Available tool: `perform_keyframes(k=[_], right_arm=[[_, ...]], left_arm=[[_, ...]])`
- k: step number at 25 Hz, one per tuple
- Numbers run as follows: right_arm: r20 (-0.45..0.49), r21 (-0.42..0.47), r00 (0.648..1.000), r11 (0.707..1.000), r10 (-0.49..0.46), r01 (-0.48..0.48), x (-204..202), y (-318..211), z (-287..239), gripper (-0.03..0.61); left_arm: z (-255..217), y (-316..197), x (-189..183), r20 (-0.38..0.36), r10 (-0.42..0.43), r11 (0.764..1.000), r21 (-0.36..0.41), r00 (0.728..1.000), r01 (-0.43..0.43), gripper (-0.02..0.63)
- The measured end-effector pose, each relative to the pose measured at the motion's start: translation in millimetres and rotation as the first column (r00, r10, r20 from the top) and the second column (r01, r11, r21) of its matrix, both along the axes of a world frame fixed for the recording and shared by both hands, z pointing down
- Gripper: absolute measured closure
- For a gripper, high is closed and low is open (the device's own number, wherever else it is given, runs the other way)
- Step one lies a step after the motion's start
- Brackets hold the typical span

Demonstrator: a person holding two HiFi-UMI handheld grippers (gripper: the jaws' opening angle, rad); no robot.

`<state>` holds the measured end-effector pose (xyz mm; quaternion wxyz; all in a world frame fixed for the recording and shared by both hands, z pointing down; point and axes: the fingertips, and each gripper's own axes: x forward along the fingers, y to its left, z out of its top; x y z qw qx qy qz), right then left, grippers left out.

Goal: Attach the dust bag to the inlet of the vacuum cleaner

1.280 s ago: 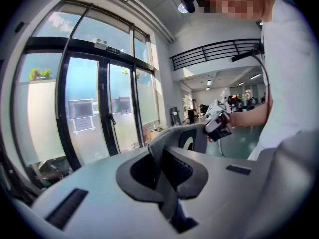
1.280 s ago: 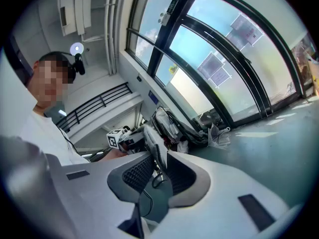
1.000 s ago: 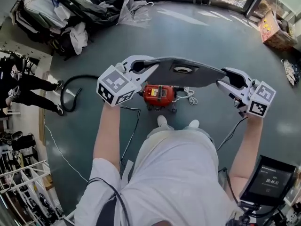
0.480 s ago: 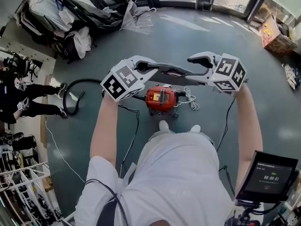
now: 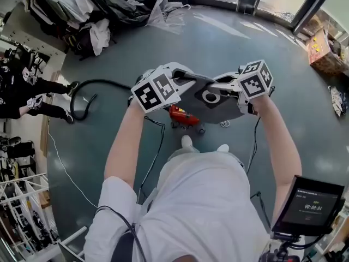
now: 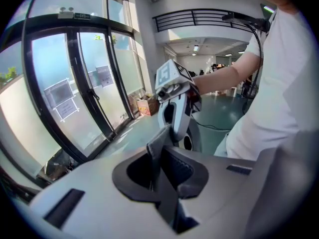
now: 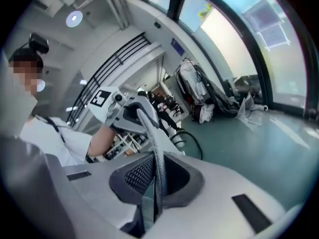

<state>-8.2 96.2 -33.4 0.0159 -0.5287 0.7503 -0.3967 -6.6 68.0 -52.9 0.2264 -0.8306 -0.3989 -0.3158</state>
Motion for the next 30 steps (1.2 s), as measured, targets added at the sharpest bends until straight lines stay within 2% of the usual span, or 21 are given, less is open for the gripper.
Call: perform_keyframes(k=[2, 3, 4, 5, 7, 9, 10, 12, 13, 15, 17, 18, 20, 21, 22, 24, 25, 27, 29, 30], right_arm=[[0.088, -0.011, 0.989, 0.993, 0.121, -0.120, 10.3, -4.0, 8.0, 0.543], [0.126, -0.030, 0.972, 0.980, 0.199, -0.197, 18.9, -4.1, 16.3, 0.543], [0.174, -0.055, 0.940, 0.956, 0.292, -0.287, 29.6, -3.2, 27.8, 0.543], [0.238, -0.077, 0.889, 0.920, 0.392, -0.385, 41.3, -2.1, 41.4, 0.543], [0.398, -0.109, 0.733, 0.822, 0.552, -0.560, 59.1, -4.3, 67.4, 0.543], [0.515, -0.146, 0.576, 0.727, 0.635, -0.671, 61.9, -11.8, 82.2, 0.543], [0.544, -0.169, 0.514, 0.687, 0.663, -0.707, 59.8, -16.8, 83.9, 0.543], [0.571, -0.217, 0.412, 0.615, 0.710, -0.758, 56.7, -26.3, 80.7, 0.541], [0.574, -0.243, 0.367, 0.580, 0.732, -0.777, 57.2, -28.5, 79.5, 0.541], [0.556, -0.293, 0.289, 0.509, 0.779, -0.809, 62.9, -26.5, 82.7, 0.541], [0.543, -0.330, 0.218, 0.445, 0.811, -0.833, 73.0, -19.0, 90.1, 0.541], [0.547, -0.342, 0.188, 0.423, 0.816, -0.839, 77.2, -14.2, 93.3, 0.541], [0.554, -0.352, 0.164, 0.408, 0.816, -0.842, 80.6, -6.5, 95.1, 0.541], [0.554, -0.350, 0.174, 0.417, 0.814, -0.839, 79.5, -6.4, 93.9, 0.541], [0.552, -0.348, 0.193, 0.435, 0.811, -0.831, 76.6, -9.3, 92.6, 0.541], [0.548, -0.346, 0.234, 0.472, 0.803, -0.810, 67.4, -19.4, 91.0, 0.543], [0.552, -0.347, 0.240, 0.482, 0.799, -0.805, 62.9, -23.9, 90.3, 0.543], [0.562, -0.347, 0.233, 0.481, 0.794, -0.805, 57.4, -28.6, 88.8, 0.541], [0.550, -0.352, 0.239, 0.482, 0.800, -0.803, 55.2, -28.7, 91.2, 0.541], [0.539, -0.361, 0.252, 0.490, 0.804, -0.794, 53.0, -28.4, 94.6, 0.541]], left_arm=[[-2.9, -10.4, -3.1, -0.036, -0.058, 0.993, -0.102, 0.998, 0.054, 0.594], [-3.9, -16.8, -8.3, -0.051, -0.092, 0.983, -0.166, 0.994, 0.083, 0.578], [-0.8, -24.2, -15.8, -0.067, -0.128, 0.970, -0.218, 0.989, 0.111, 0.553], [8.7, -31.9, -24.5, -0.084, -0.162, 0.959, -0.248, 0.983, 0.137, 0.531], [44.1, -43.0, -42.5, -0.128, -0.207, 0.952, -0.253, 0.970, 0.169, 0.482], [83.7, -41.6, -58.1, -0.159, -0.204, 0.960, -0.226, 0.966, 0.166, 0.357], [98.9, -38.1, -63.7, -0.155, -0.194, 0.964, -0.215, 0.969, 0.159, 0.301], [117.4, -32.6, -67.9, -0.130, -0.186, 0.966, -0.204, 0.974, 0.158, 0.235], [121.5, -31.5, -67.0, -0.131, -0.191, 0.966, -0.200, 0.973, 0.163, 0.227], [122.7, -31.7, -66.3, -0.181, -0.182, 0.974, -0.167, 0.966, 0.152, 0.155], [125.3, -31.1, -74.9, -0.229, -0.118, 0.990, -0.097, 0.966, 0.098, 0.147], [131.5, -29.3, -82.3, -0.232, -0.072, 0.997, -0.050, 0.970, 0.062, 0.147], [149.3, -27.1, -92.5, -0.227, 0.002, 0.999, 0.046, 0.974, 0.009, 0.132], [155.3, -28.5, -91.3, -0.233, 0.011, 0.998, 0.070, 0.972, 0.006, 0.108], [156.9, -30.9, -85.9, -0.248, 0.002, 0.997, 0.071, 0.969, 0.016, 0.079], [151.2, -32.5, -69.7, -0.282, -0.023, 0.999, 0.033, 0.959, 0.033, 0.064], [149.4, -28.8, -63.4, -0.294, -0.009, 0.999, 0.026, 0.956, 0.018, 0.064], [152.0, -15.9, -58.0, -0.321, 0.056, 0.998, 0.053, 0.946, -0.041, 0.064], [154.0, -11.1, -56.7, -0.355, 0.065, 0.997, 0.061, 0.932, -0.046, 0.075], [151.7, -15.3, -55.4, -0.370, 0.026, 0.999, 0.038, 0.929, -0.013, 0.156]])
